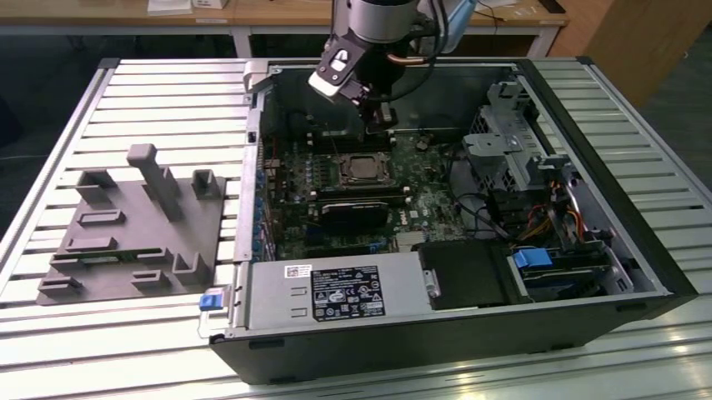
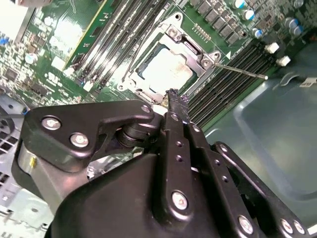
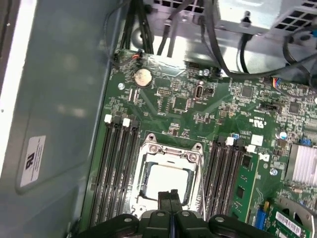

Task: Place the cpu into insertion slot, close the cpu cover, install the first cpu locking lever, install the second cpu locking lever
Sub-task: 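Install the first cpu locking lever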

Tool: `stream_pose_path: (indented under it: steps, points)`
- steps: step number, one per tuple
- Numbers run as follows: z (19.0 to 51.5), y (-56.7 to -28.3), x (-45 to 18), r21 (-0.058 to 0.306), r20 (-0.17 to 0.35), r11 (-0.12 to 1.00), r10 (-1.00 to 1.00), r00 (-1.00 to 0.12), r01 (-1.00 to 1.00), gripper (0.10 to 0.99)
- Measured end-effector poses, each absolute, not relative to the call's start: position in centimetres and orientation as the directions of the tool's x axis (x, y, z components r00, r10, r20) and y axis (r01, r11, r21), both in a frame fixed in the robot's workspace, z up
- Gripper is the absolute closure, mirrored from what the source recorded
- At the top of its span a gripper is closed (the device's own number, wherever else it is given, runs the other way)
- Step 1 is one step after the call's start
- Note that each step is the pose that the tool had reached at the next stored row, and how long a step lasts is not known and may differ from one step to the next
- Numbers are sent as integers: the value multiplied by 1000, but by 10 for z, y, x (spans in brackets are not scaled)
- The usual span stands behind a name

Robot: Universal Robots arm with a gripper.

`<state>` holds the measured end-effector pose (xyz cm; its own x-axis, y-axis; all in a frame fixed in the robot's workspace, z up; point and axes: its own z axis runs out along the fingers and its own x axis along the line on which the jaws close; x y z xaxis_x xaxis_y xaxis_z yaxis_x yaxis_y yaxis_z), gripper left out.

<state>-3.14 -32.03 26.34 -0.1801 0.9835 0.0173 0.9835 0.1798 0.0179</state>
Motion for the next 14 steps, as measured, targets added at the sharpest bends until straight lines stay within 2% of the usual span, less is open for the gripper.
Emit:
stream_pose_path:
  steps: [14]
  points:
    - [263,-320,-31,18,17,306,952,-306,952,980]
